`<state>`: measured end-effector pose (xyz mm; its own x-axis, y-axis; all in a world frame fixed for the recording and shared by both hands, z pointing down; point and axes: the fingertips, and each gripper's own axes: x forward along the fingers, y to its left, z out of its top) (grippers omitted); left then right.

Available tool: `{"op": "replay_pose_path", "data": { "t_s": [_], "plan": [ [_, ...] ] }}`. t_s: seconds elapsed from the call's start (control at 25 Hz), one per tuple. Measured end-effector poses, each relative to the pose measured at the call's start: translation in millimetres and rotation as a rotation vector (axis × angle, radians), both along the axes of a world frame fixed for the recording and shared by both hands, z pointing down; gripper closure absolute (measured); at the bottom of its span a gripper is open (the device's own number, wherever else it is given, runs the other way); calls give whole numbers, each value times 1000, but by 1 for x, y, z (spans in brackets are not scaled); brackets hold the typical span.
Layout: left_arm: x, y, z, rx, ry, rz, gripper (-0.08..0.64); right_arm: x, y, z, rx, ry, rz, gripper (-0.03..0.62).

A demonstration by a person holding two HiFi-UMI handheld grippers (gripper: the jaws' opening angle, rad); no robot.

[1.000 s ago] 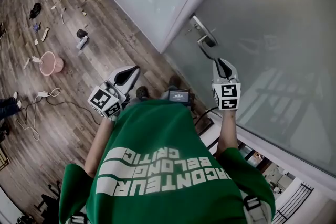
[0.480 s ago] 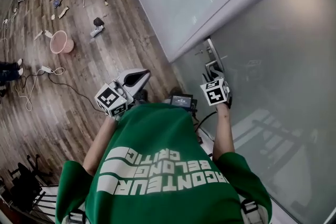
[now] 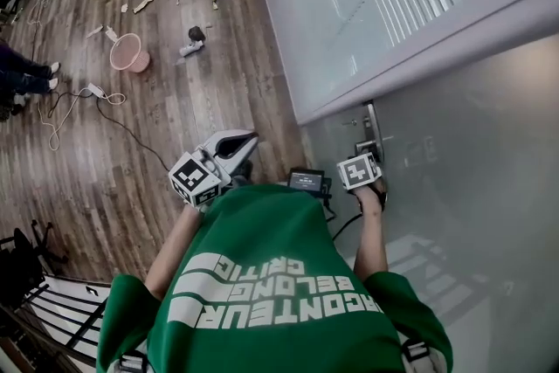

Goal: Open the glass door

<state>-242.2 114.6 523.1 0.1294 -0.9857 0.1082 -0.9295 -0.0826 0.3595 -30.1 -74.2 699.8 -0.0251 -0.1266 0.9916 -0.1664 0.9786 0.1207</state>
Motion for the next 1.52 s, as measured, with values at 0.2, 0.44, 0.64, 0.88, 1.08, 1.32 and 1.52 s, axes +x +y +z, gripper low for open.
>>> {"op": "replay_pose_path", "data": {
  "t_s": [0.2, 0.44, 0.64, 0.88, 1.08, 1.32, 1.52],
  "plan": [
    [-10, -1, 2, -1, 5, -32, 551, -24, 2, 11, -59, -212, -6, 600],
    [-8, -5, 5, -2, -5, -26, 551, -55, -14, 11, 117, -567, -46, 601],
    [-6, -5, 1, -11, 6, -19, 551, -57, -16, 12, 123, -603, -59, 600],
    [0, -10, 2, -8, -2, -3, 551, -55, -17, 17, 102, -594, -55, 600],
    [3, -14, 1, -5, -7, 14, 551, -54, -9, 11, 32, -536, -33, 600],
    [6, -18, 4, -18, 2, 18, 551, -21, -9, 0, -11, -229, 33, 600],
    [7, -19, 7, -26, 12, 29, 551, -32, -9, -10, -36, -249, 47, 600]
  ]
}}
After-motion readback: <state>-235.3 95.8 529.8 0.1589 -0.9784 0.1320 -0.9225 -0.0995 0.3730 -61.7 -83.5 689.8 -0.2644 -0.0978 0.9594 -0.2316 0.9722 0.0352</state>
